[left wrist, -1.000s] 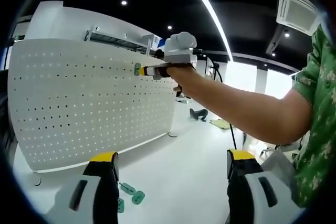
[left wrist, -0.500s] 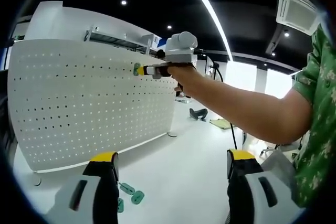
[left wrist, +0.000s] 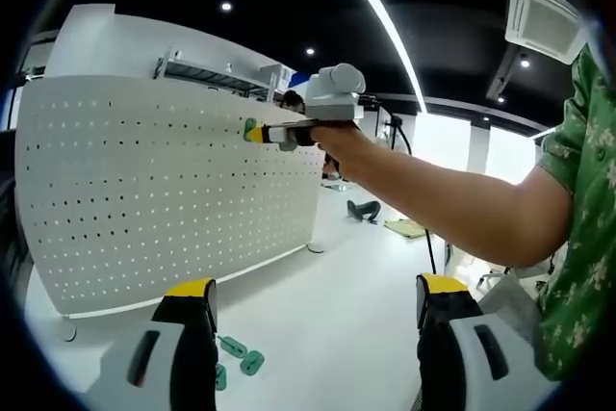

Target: Insert the hook assembly into the mounting plate slot until the hook locks in place.

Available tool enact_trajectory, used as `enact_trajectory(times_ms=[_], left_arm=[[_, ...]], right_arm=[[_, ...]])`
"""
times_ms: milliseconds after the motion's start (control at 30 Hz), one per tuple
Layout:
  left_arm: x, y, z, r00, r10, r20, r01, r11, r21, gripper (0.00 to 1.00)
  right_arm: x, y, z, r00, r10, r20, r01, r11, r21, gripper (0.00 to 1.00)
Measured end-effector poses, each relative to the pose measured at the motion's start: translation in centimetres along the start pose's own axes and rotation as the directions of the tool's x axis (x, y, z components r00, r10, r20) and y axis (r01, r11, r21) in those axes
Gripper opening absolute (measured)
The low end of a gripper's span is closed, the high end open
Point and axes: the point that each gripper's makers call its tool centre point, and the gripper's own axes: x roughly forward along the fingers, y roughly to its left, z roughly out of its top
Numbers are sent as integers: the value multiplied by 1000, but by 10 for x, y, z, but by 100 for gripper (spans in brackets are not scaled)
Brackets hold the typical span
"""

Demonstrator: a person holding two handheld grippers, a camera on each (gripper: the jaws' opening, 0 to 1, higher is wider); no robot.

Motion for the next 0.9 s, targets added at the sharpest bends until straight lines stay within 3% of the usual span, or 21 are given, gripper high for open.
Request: enact_trajectory(times_ms=[233,900], left_arm=[[0,-1,2,1000,1,5,-1,1000,2,88],[-2,-5,3,1000,5,7,-5,1000,8,88]], right_arm=[[-4,2,-1,1000,25,7,-25,999,28,38],[-29,11,-13,995,102,9,-103,990,95,45]])
